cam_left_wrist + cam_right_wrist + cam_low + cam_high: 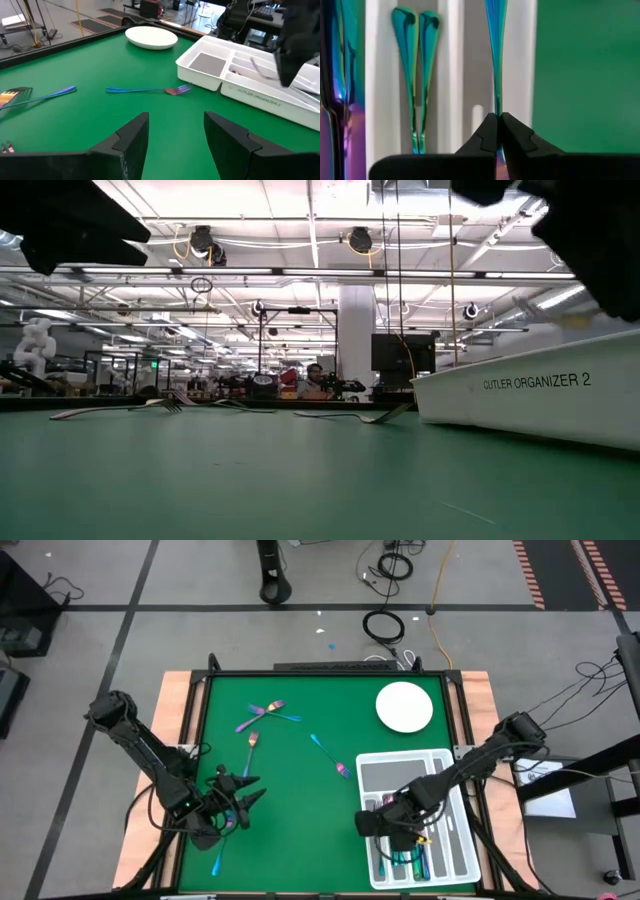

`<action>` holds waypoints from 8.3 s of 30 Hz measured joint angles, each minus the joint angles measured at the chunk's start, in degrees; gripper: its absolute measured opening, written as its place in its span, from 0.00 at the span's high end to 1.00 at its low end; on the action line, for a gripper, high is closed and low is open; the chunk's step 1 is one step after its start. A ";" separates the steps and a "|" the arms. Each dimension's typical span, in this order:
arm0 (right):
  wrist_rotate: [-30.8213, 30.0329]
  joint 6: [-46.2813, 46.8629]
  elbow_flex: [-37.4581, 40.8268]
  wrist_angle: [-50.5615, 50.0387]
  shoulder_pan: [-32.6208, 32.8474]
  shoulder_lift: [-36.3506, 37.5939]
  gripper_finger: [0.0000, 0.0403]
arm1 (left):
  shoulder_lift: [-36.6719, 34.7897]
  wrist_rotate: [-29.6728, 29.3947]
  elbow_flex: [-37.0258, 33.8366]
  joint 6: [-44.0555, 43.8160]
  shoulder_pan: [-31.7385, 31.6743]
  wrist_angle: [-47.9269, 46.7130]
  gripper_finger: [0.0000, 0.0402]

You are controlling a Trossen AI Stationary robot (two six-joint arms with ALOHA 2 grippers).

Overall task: Sort silverware
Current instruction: Put the bottom right fork into the utensil organizer, then put the top left fork into the utensil organizer

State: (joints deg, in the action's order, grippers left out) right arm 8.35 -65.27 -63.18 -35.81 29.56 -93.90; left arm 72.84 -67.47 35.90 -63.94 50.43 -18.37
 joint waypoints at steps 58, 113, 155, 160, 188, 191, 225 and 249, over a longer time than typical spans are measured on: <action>-4.07 17.88 -3.65 11.65 -7.66 4.30 0.93 | 0.02 1.47 0.00 8.29 -0.59 -0.62 0.52; -8.01 69.09 -48.17 27.20 -43.80 -40.07 0.67 | -0.04 12.38 2.45 22.43 -3.96 -1.51 0.52; -8.36 67.53 -58.14 19.77 -47.14 -54.08 0.67 | -6.49 14.93 2.40 -16.31 -0.52 -35.17 0.52; -8.99 68.10 -58.14 17.64 -47.14 -54.08 0.67 | -6.49 14.94 2.38 -16.35 -0.52 -35.09 0.52; -11.70 67.56 -58.14 17.11 -46.70 -53.91 0.99 | -6.49 14.98 2.36 -16.28 -0.52 -34.66 0.52; -11.66 67.35 -58.12 16.73 -46.55 -52.78 0.99 | -6.48 15.01 2.36 -16.24 -0.52 -34.83 0.52; -22.63 90.89 -58.25 -28.08 -34.65 -21.73 1.00 | -6.47 13.16 2.36 -14.66 -0.52 -33.01 0.52; -39.53 148.64 -55.91 -54.04 -2.25 -21.52 1.00 | -6.47 10.36 2.36 3.15 -0.53 -22.31 0.52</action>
State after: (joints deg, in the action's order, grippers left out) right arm -31.19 83.37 -119.09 -89.85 27.31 -115.42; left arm 66.37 -57.11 38.26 -60.79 49.91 -40.68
